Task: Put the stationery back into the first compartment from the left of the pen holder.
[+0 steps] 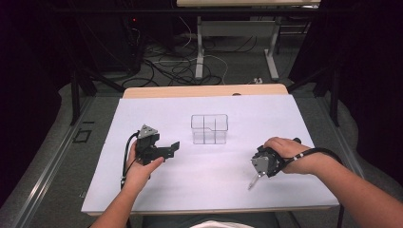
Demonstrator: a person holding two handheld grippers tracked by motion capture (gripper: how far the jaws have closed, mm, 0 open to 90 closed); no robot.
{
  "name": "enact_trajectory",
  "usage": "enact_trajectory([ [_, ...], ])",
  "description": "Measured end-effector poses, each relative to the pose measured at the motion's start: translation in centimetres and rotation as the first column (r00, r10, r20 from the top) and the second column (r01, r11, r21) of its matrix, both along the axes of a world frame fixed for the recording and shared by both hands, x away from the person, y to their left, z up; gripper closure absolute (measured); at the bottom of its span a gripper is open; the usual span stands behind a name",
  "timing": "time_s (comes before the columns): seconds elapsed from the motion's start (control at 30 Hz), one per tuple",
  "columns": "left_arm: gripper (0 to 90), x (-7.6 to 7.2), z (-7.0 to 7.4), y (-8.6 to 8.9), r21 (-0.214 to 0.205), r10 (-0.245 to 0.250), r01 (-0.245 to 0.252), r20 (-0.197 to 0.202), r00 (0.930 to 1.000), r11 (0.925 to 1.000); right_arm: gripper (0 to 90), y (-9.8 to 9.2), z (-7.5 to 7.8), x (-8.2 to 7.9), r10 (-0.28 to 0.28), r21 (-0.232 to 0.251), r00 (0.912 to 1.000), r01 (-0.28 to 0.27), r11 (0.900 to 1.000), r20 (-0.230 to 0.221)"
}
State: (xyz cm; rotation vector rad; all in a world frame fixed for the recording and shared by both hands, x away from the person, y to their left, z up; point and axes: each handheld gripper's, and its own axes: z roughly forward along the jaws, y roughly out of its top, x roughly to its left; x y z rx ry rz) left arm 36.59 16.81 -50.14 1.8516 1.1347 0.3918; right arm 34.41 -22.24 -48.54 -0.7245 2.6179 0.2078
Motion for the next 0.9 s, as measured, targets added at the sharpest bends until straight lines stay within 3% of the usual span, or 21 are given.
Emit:
enact_trajectory([
  [0.03,8.9,0.0,0.1,0.0,-0.002,-0.001,0.0,-0.003,1.0,1.0,64.7,0.0,0.1,-0.1,0.006,-0.019,0.9999,-0.006,0.9998,-0.015],
  [0.07,8.9,-0.1,0.1,0.0,-0.012,0.011,-0.011,0.004,0.9999,0.9999,64.4,0.0,0.0,-0.2,0.024,-0.001,0.9997,-0.024,0.9997,-0.01],
  [0.23,8.9,-0.1,0.1,0.0,-0.007,0.003,-0.003,0.011,0.9999,1.0,66.2,0.0,-0.3,-1.0,0.093,-0.03,0.995,-0.094,0.9951,-0.036],
  [0.27,8.9,-0.1,0.1,-0.1,-0.012,0.008,-0.008,0.006,0.9999,0.9999,66.6,0.0,-0.4,-1.2,0.073,-0.071,0.9943,-0.078,0.9944,-0.079],
  [0.33,8.9,-0.1,0.2,-0.1,-0.011,0.009,-0.009,0.007,0.9999,0.9999,67.3,0.2,-0.8,-1.4,0.112,-0.06,0.9922,-0.115,0.9915,-0.055],
  [0.37,8.9,-0.1,0.2,-0.1,-0.011,0.01,-0.009,0.007,0.9999,0.9999,67.8,0.3,-1.0,-1.5,0.11,-0.074,0.9901,-0.116,0.9905,-0.087],
  [0.4,8.9,-0.1,0.2,-0.1,-0.01,0.01,-0.01,0.007,0.9999,0.9999,68.2,0.4,-1.1,-1.5,0.121,-0.091,0.9887,-0.129,0.9875,-0.09],
  [0.47,9.0,-0.1,0.1,-0.1,-0.01,0.01,-0.01,0.007,0.9999,0.9999,69.4,0.4,-1.4,-1.7,0.115,-0.08,0.991,-0.12,0.9895,-0.069],
  [0.5,9.0,0.0,0.2,0.0,-0.005,0.006,-0.006,0.011,0.9999,1.0,69.7,0.6,-1.4,-1.7,0.119,-0.114,0.9907,-0.126,0.9855,-0.064],
  [0.53,9.0,0.0,0.1,0.0,-0.005,0.006,-0.006,0.012,0.9999,1.0,69.7,0.5,-1.8,-1.7,0.135,-0.079,0.989,-0.14,0.987,-0.061],
  [0.6,9.0,0.0,0.1,0.0,-0.007,0.005,-0.005,0.007,1.0,1.0,69.7,0.6,-2.0,-1.9,0.122,-0.113,0.9894,-0.13,0.985,-0.079],
  [0.7,9.1,0.0,0.1,0.0,-0.008,0.006,-0.006,0.005,1.0,1.0,69.8,0.7,-2.5,-2.0,0.128,-0.107,0.986,-0.14,0.9844,-0.107],
  [0.77,9.1,0.0,0.1,-0.1,-0.01,0.006,-0.006,0.005,1.0,0.9999,69.8,0.7,-2.9,-2.2,0.138,-0.081,0.9873,-0.144,0.9863,-0.08],
  [0.8,9.1,0.0,0.1,0.0,-0.005,0.003,-0.003,0.008,1.0,1.0,69.7,0.9,-2.7,-2.2,0.135,-0.13,0.9856,-0.148,0.9804,-0.102],
  [0.83,9.1,0.0,0.1,-0.1,-0.006,0.003,-0.003,0.009,1.0,1.0,69.7,1.0,-2.9,-2.2,0.144,-0.128,0.9858,-0.155,0.9796,-0.086],
  [0.9,9.1,0.0,0.1,-0.1,-0.006,0.002,-0.002,0.01,0.9999,1.0,69.7,1.1,-3.3,-2.2,0.151,-0.112,0.9831,-0.162,0.9804,-0.103],
])
